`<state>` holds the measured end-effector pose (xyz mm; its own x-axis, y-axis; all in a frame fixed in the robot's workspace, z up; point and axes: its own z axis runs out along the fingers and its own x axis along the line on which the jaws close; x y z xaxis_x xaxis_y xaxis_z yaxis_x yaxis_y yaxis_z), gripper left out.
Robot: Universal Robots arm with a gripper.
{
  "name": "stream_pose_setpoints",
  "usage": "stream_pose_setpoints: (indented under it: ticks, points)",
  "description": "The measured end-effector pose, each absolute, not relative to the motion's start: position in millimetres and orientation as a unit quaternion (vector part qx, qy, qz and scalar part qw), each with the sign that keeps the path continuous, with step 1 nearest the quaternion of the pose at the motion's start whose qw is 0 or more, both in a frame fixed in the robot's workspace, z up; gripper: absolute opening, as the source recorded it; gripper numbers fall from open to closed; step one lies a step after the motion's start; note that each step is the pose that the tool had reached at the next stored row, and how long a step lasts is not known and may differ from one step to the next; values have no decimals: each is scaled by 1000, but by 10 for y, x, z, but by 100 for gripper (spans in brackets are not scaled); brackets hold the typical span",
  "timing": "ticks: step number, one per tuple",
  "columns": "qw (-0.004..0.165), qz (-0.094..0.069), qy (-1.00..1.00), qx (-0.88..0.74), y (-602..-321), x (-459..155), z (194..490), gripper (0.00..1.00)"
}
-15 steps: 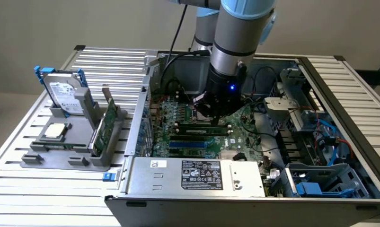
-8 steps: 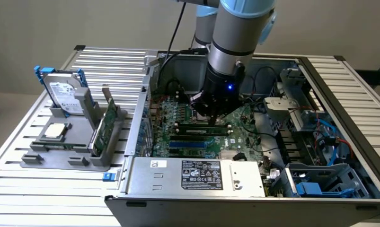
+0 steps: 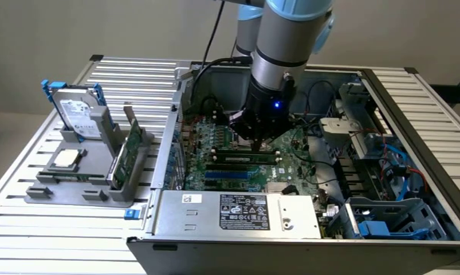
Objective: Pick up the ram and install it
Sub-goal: 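Press down the ram until it locks into place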
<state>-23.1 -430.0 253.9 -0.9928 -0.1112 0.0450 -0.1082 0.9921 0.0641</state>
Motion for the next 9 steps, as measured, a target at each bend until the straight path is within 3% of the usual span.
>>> stream_pose_setpoints:
  ticks: [9]
  points:
    - [24, -31, -998, 51, -4326, -238, 2544, 11]
